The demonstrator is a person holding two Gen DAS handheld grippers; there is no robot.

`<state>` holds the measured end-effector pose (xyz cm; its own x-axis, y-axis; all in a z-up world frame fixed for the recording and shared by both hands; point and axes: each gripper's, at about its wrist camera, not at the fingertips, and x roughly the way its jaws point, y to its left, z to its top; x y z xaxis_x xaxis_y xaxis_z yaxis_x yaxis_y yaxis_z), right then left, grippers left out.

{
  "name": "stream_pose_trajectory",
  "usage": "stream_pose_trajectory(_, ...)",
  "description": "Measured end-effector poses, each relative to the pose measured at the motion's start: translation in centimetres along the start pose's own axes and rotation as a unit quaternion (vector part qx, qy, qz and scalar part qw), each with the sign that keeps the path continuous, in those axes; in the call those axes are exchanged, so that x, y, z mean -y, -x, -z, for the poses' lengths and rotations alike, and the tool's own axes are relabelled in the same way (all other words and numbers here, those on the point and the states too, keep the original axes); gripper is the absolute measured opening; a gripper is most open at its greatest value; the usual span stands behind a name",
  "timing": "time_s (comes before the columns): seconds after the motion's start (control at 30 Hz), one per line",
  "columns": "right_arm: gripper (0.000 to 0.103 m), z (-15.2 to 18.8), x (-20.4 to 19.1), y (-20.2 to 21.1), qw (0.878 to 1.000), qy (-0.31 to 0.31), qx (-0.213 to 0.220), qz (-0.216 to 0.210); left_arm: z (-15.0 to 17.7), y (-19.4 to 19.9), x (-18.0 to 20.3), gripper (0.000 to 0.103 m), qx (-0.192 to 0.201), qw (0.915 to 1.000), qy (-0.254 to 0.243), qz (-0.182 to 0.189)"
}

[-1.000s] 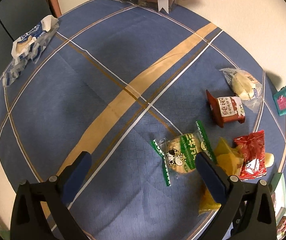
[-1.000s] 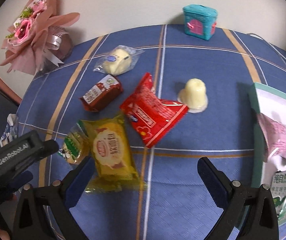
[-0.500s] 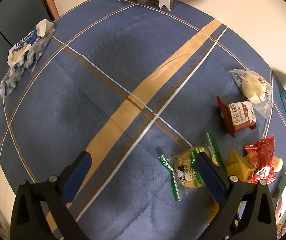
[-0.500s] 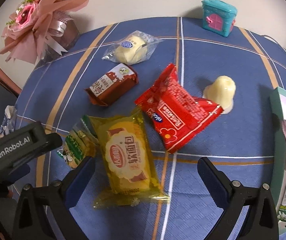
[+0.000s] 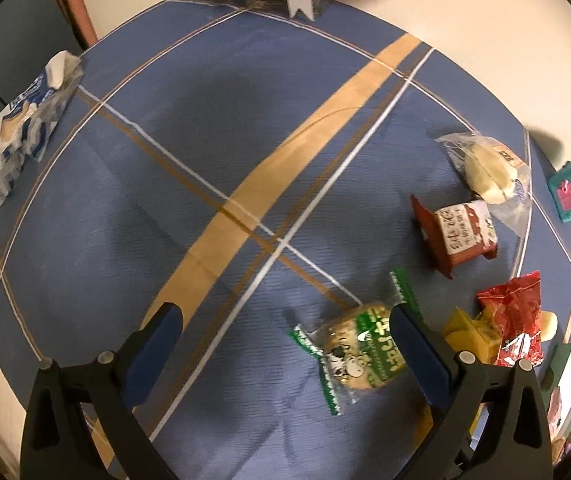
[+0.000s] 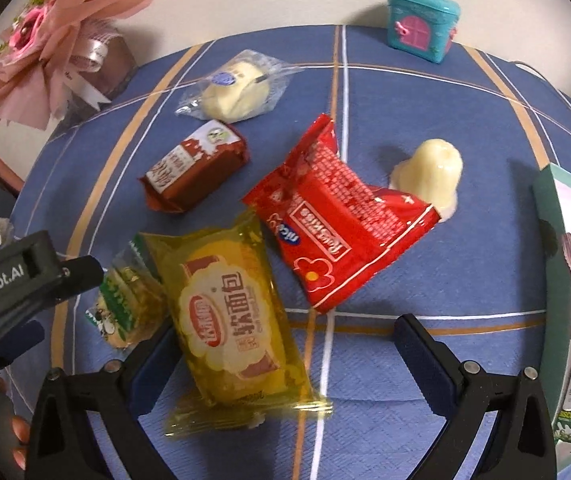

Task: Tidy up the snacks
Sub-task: 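Close right tool on yellow soft-bread packet while left tool grasps cow-print cake, then lift yellow packet with right tool toward tray while left tool carries cow-print cake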

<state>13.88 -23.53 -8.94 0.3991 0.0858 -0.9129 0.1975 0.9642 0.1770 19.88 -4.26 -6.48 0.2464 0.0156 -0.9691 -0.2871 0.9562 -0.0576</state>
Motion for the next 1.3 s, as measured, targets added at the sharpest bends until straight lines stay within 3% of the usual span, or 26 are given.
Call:
stream_pose_trajectory(0.17, 0.1, -0.1, 0.9, 0.2, 1.0, -0.012, 0.002, 0.007, -0.3, -0.4, 1.3, 0.103, 0.005, 0.9997, -0.013, 0.02)
stream_pose_trajectory(0.37, 0.1, -0.1, 1.6, 0.1, 1.0, -0.02, -0.002, 0.008, 0.2, -2.0, 2.6, 0.103, -0.019, 0.9991, -0.016, 0.035)
stream_pose_trajectory(0.6, 0.1, 0.0, 1.1, 0.1, 1.0, -0.009, 0.001, 0.009, 0.2, -3.6, 1.9, 0.103, -0.046, 0.9978, 0.015, 0.045)
stream_pose_trajectory(0.9, 0.078, -0.2, -1.1, 0.5, 1.0, 0.013, 0.016, -0.008, 0.6, -4.3, 1.4, 0.103, -0.062, 0.9968, 0.027, 0.042)
stream_pose_trajectory(1.13, 0.073, -0.3, -2.0, -0.1, 1.0, 0.014, 0.013, -0.009, 2.0, -4.2, 2.0, 0.103, -0.058, 0.9973, 0.028, 0.037)
stream_pose_trajectory(1.23, 0.069, -0.4, -1.4, 0.1, 1.0, 0.014, 0.013, -0.012, 2.3, -3.9, 2.0, 0.096, -0.052, 0.9973, 0.031, 0.042)
stream_pose_trajectory(1.3, 0.063, -0.2, -0.9, 0.5, 1.0, 0.013, 0.014, -0.014, 2.5, -3.4, 2.1, 0.082, -0.045, 0.9975, 0.027, 0.047)
